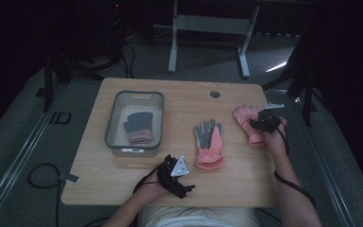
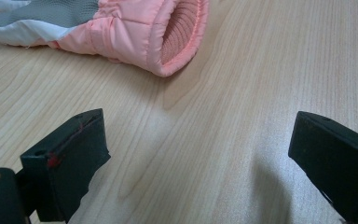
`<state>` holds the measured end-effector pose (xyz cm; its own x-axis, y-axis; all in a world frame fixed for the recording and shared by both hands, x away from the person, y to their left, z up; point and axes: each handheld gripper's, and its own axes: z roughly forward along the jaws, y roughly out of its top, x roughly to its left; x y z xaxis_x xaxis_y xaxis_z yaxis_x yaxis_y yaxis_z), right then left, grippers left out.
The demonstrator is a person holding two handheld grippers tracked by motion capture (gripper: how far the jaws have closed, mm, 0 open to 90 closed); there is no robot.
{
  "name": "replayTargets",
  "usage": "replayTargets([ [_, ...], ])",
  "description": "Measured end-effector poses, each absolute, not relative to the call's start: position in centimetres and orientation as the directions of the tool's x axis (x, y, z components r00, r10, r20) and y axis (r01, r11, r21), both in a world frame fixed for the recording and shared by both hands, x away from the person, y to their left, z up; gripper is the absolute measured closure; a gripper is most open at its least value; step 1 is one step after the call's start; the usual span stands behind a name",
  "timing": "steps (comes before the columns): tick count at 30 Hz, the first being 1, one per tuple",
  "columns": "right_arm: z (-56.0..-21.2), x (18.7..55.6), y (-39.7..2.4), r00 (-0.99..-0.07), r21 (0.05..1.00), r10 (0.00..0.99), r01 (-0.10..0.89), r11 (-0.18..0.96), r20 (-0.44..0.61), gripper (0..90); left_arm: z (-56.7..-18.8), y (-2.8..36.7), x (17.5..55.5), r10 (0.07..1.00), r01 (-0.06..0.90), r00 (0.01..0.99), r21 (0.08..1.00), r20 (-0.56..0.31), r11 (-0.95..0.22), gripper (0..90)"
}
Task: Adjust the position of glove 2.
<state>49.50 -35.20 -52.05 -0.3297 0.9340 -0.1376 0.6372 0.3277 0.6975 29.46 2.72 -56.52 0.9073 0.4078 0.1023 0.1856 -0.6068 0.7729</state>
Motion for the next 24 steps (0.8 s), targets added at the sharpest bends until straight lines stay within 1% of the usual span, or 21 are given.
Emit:
replayTargets([
  [3, -52.4, 49.8, -35.6, -0.33, 0.69, 0.937, 0.653, 0.312, -0.111, 57.3, -56.5, 2.8, 29.5, 0.411, 0.192, 0.907, 0.779, 0.091, -0.597, 4.0],
  [6, -52.7, 49.9, -35.5, -0.338, 0.681, 0.934, 0.657, 0.324, -0.117, 59.3, -56.5, 2.8, 29.5, 0.407, 0.189, 0.909, 0.776, 0.095, -0.602, 4.0],
  [7, -53.0, 49.9, -35.2, -0.35, 0.671, 0.927, 0.657, 0.344, -0.134, 65.0, -56.5, 2.8, 29.5, 0.406, 0.187, 0.909, 0.775, 0.096, -0.603, 4.0],
  [11, -53.0, 50.1, -35.1, -0.358, 0.657, 0.927, 0.672, 0.341, -0.114, 78.5, -56.5, 2.8, 29.5, 0.406, 0.185, 0.908, 0.775, 0.1, -0.605, 4.0],
  [14, -53.1, 50.1, -35.1, -0.344, 0.659, 0.935, 0.685, 0.312, -0.086, 82.3, -56.5, 2.8, 29.5, 0.405, 0.184, 0.909, 0.775, 0.101, -0.605, 4.0],
  [18, -52.5, 49.7, -35.1, -0.313, 0.674, 0.946, 0.683, 0.281, -0.077, 85.5, -56.5, 2.8, 29.5, 0.407, 0.187, 0.908, 0.777, 0.097, -0.601, 4.0],
  [24, -49.8, 47.3, -34.6, -0.237, 0.719, 0.97, 0.663, 0.207, -0.061, 85.9, -56.5, 2.9, 29.5, 0.401, 0.184, 0.911, 0.783, 0.091, -0.595, 4.1],
])
